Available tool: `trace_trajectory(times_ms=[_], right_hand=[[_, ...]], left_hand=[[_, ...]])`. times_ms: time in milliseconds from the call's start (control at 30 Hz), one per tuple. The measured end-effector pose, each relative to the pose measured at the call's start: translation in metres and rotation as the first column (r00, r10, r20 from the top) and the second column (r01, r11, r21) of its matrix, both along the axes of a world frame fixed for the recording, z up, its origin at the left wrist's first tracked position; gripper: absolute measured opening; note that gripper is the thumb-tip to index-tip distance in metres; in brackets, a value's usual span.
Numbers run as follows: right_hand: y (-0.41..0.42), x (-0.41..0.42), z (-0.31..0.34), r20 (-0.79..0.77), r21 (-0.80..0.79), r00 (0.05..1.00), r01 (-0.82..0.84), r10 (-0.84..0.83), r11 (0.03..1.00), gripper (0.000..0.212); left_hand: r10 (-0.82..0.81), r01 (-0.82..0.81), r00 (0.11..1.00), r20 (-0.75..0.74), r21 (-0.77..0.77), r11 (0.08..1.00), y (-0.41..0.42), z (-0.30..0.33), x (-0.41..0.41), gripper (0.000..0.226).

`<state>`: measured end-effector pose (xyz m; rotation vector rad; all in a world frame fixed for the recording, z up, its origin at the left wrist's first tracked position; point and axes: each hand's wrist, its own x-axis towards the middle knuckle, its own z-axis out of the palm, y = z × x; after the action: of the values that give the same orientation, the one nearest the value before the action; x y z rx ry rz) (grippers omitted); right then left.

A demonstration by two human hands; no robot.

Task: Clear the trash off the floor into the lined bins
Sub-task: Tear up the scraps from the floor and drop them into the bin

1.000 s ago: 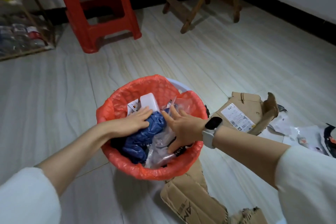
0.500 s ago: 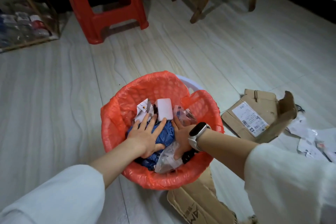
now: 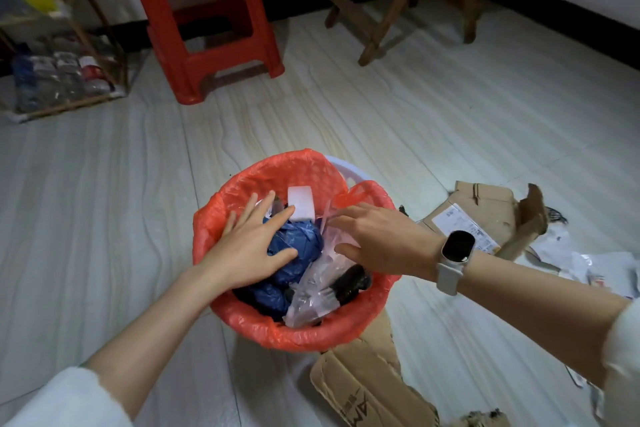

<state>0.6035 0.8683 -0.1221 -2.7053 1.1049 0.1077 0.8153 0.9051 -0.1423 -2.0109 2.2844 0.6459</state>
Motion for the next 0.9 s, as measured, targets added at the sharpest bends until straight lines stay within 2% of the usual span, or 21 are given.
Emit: trace_trajectory(times_ms=[67,133,233,300,367,467,567,667,733,833,900], right_hand=[[0.005,-0.013,0.000,0.066,-0.034,0.998,0.020,-0.018,0.999,0.039],[0.008,-0.033,0.003,0.204,-0.045,0.975,0.099,-0.088,0.994,0.036],[0.009,-0.081,0.013,0.350,-0.011,0.884,0.334,-0.309,0.942,0.030],[0.012,-0.127,0.016,0.391,-0.009,0.811,0.476,-0.435,0.879,0.029],[0.018,-0.177,0.010,0.429,0.052,0.714,0.592,-0.554,0.804,0.027],[0.041,-0.257,-0.013,0.411,0.173,0.526,0.757,-0.744,0.631,0.026],[0.078,-0.322,-0.049,0.314,0.292,0.358,0.845,-0.879,0.448,0.028],[0.128,-0.370,-0.105,0.161,0.345,0.255,0.890,-0.953,0.297,0.028],[0.162,-0.385,-0.142,0.028,0.358,0.280,0.894,-0.960,0.271,0.034],[0.198,-0.396,-0.180,-0.161,0.259,0.397,0.900,-0.903,0.350,0.052],[0.205,-0.395,-0.192,-0.176,0.185,0.424,0.901,-0.889,0.393,0.066]], left_hand=[[-0.002,-0.006,0.997,-0.072,-0.101,0.995,-0.003,0.007,-0.012,0.062],[0.000,-0.038,0.986,-0.166,-0.226,0.973,-0.010,0.018,-0.031,0.059],[-0.066,-0.066,0.957,-0.282,-0.436,0.898,-0.028,0.032,-0.076,0.061],[-0.160,0.000,0.940,-0.302,-0.468,0.884,-0.038,0.040,-0.126,0.058],[-0.263,0.121,0.919,-0.294,-0.426,0.897,-0.043,0.040,-0.183,0.055],[-0.410,0.330,0.877,-0.251,-0.307,0.893,-0.044,0.014,-0.275,0.051],[-0.498,0.484,0.844,-0.200,-0.119,0.867,-0.029,-0.033,-0.343,0.041],[-0.514,0.540,0.828,-0.222,0.074,0.838,0.000,-0.088,-0.389,0.044],[-0.483,0.530,0.837,-0.257,0.163,0.832,0.022,-0.120,-0.407,0.045],[-0.403,0.465,0.881,-0.249,0.293,0.835,0.056,-0.161,-0.425,0.048],[-0.368,0.430,0.900,-0.234,0.335,0.838,0.075,-0.178,-0.430,0.051]])
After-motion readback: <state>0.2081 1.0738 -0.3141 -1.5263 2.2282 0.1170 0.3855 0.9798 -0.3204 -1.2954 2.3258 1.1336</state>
